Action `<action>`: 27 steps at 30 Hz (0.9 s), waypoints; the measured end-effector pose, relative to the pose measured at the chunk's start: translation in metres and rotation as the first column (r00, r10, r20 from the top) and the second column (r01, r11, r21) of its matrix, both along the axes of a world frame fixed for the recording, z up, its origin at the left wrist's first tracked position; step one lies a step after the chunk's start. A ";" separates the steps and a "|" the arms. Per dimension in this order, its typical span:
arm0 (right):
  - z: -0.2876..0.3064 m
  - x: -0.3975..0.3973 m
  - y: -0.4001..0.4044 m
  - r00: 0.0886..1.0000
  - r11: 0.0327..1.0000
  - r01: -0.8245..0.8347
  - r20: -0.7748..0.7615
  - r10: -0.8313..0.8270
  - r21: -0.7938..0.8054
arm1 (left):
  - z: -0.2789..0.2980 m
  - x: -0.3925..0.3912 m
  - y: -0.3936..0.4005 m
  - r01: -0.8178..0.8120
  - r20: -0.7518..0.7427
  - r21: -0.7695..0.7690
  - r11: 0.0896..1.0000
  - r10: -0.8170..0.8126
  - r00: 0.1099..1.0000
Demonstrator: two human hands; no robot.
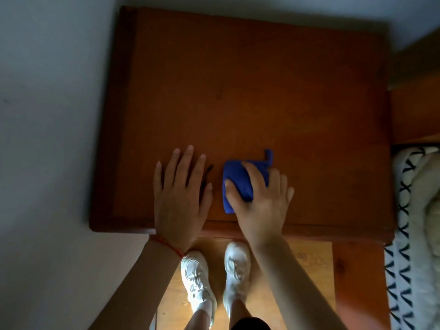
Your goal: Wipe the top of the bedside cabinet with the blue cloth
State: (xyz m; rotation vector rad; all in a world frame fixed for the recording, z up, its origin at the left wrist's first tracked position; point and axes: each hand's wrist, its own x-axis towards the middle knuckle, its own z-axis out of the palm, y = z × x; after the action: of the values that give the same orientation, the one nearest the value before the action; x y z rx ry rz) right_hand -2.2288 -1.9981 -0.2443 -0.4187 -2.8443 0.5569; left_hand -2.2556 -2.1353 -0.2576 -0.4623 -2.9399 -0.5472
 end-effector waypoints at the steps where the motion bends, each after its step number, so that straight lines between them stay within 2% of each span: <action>1: 0.000 -0.013 0.001 1.000 1.000 0.001 -0.024 -0.001 0.017 | 0.001 0.005 -0.003 -0.002 -0.008 0.003 1.000 0.002 1.000; 4: -0.004 -0.043 0.004 0.996 0.997 0.066 -0.066 -0.064 0.029 | 0.000 0.022 -0.012 -0.017 -0.027 -0.013 1.000 0.017 1.000; 6: -0.006 -0.034 0.001 0.993 0.996 0.090 -0.072 -0.089 0.011 | -0.004 0.034 -0.020 -0.038 -0.026 -0.036 0.999 0.037 0.999; 11: -0.002 0.047 -0.014 0.999 0.999 0.027 -0.029 -0.028 -0.029 | -0.014 0.051 -0.028 -0.053 -0.009 -0.067 0.996 0.053 0.999; 18: -0.006 0.027 -0.031 0.994 0.998 0.055 -0.098 -0.056 -0.015 | -0.018 0.051 -0.027 -0.054 -0.054 -0.040 0.998 0.052 0.997; 23: -0.008 0.035 -0.023 0.993 0.999 -0.026 -0.113 0.030 0.036 | -0.013 0.052 -0.040 -0.101 -0.041 0.001 0.995 0.101 0.994; 27: -0.006 0.052 -0.016 0.987 0.994 0.105 -0.122 -0.105 -0.006 | -0.017 0.055 -0.056 -0.108 -0.044 -0.031 0.994 0.106 0.993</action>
State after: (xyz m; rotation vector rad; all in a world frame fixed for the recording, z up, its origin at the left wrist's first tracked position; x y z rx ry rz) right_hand -2.1772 -2.0138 -0.2504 -0.5130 -2.6881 0.5419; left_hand -2.2003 -2.1916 -0.2747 -0.3132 -2.9164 -0.4709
